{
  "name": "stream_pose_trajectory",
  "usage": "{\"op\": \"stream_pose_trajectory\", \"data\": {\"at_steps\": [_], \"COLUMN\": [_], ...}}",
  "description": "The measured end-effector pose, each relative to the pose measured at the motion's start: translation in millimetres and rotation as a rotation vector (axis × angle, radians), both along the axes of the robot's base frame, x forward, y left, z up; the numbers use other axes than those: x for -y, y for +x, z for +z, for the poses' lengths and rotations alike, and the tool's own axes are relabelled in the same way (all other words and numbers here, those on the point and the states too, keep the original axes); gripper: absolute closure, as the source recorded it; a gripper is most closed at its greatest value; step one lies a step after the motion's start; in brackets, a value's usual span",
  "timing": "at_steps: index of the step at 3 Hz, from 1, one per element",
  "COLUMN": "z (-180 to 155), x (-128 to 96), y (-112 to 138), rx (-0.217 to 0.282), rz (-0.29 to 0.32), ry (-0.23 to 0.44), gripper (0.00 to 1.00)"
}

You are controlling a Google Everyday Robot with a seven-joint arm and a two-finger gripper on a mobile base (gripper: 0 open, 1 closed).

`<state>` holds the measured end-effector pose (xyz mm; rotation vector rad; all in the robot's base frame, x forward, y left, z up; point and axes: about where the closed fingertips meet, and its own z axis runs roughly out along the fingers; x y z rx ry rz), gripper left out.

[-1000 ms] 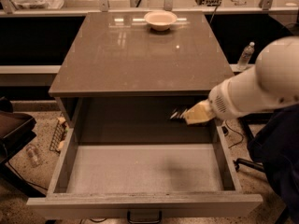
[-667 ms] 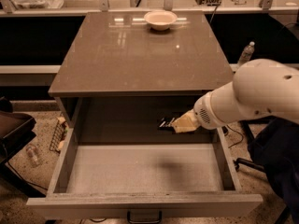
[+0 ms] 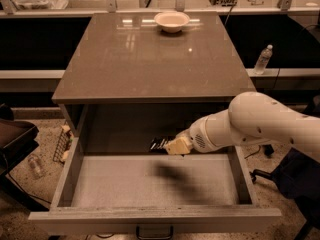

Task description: Place rxbar chocolate into top drawer

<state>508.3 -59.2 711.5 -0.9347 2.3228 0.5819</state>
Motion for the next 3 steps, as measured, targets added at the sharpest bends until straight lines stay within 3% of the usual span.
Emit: {"op": "stream_pose_trajectory", "data": {"at_steps": [1, 2, 3], "z": [-15.9, -14.0, -13.8], "x": [-27.6, -25.9, -27.7], "y": [-13.4, -12.0, -12.7], "rx": [-0.035, -0.029, -0.029], "rz": [0.095, 0.089, 0.093], "ry": [0.105, 0.094, 0.094], "gripper": [0.97, 0.74, 0.44]}}
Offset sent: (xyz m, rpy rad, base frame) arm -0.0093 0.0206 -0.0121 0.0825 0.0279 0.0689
